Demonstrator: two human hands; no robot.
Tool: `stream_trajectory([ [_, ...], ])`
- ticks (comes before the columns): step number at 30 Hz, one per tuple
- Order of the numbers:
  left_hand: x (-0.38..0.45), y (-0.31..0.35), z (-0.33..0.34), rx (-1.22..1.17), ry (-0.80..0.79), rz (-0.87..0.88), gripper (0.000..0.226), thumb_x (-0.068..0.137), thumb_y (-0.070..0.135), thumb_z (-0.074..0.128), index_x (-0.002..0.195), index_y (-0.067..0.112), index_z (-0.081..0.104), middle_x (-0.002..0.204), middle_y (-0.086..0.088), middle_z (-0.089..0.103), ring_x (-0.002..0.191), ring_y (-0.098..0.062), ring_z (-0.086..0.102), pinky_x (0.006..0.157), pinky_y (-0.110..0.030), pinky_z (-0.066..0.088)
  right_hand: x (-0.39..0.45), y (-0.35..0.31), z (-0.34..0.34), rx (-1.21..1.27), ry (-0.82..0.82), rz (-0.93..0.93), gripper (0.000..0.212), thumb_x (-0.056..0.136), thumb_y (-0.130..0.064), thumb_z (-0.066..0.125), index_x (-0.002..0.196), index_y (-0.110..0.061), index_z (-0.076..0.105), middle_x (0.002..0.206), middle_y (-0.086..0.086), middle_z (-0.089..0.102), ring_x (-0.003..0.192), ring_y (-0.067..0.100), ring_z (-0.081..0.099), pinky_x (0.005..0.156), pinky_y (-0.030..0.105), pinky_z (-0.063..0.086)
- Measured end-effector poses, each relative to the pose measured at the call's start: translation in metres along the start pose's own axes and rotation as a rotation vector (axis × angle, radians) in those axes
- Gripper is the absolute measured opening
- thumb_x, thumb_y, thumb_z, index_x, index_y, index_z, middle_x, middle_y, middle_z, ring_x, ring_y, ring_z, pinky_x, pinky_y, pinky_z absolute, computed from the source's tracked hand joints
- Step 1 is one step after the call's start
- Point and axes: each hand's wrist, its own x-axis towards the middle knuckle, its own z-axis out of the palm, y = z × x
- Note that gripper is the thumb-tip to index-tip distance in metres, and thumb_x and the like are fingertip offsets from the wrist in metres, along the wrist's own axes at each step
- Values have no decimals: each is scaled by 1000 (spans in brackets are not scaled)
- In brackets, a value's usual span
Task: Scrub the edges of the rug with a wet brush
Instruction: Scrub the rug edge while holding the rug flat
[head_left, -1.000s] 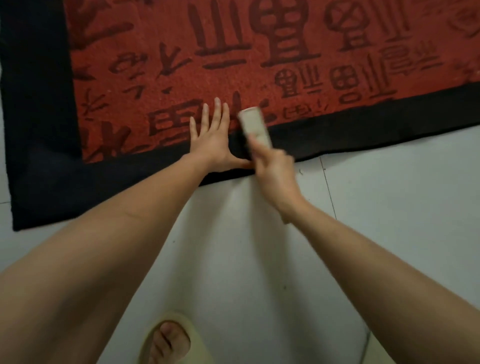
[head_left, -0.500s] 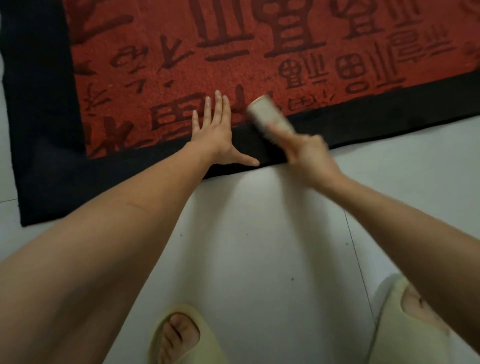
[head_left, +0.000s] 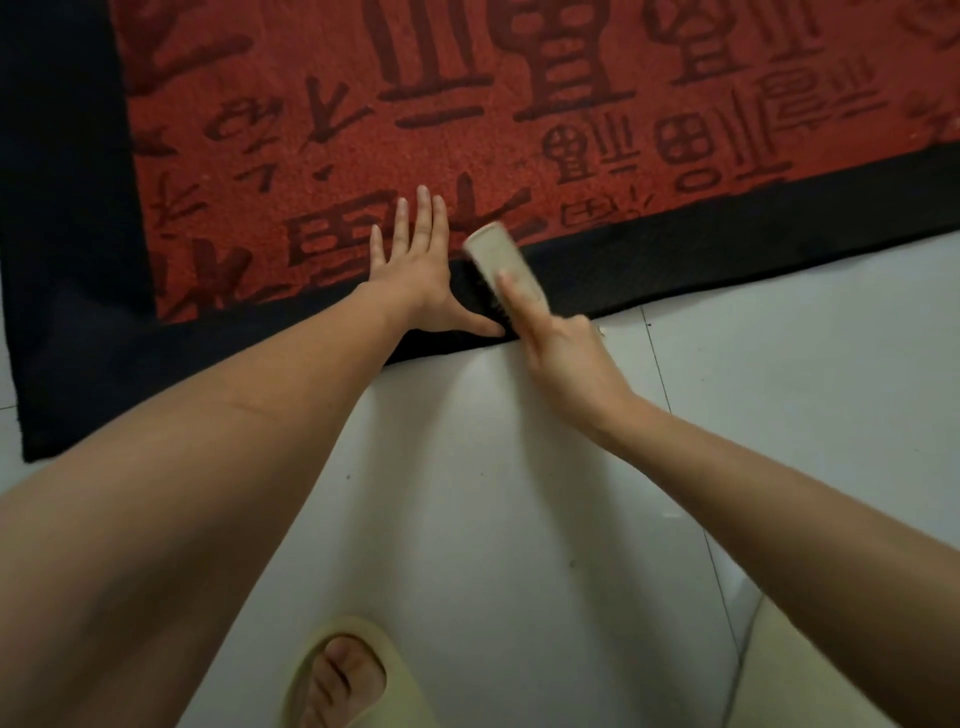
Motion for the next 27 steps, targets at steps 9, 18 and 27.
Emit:
stream_trajectory([
  [9, 2, 36, -16, -104, -91, -166, 155, 58, 62, 84, 147, 6, -31, 152, -12, -41, 142, -35, -33, 120, -50, -10, 18, 1, -4, 10, 186, 174, 59, 101, -22, 35, 152, -39, 13, 103, 29, 62, 89, 42, 60, 76, 38, 43],
  [18, 4, 40, -8, -148, -56, -176, 159, 55, 66, 84, 144, 8, -35, 149, -10, -45, 140, -33, -37, 117, -51, -15, 27, 8, -18, 23, 237, 218, 54, 101, -22, 36, 151, -38, 24, 100, 25, 62, 92, 40, 60, 75, 38, 40],
  [27, -3, 16, 17, -138, 145, 18, 152, 55, 80, 71, 152, 13, -24, 155, -11, -36, 143, -30, -33, 118, -47, -16, 49, 39, -87, -187, 128, 180, 48, 102, -27, 29, 148, -42, 28, 116, 28, 58, 99, 43, 58, 86, 41, 43],
])
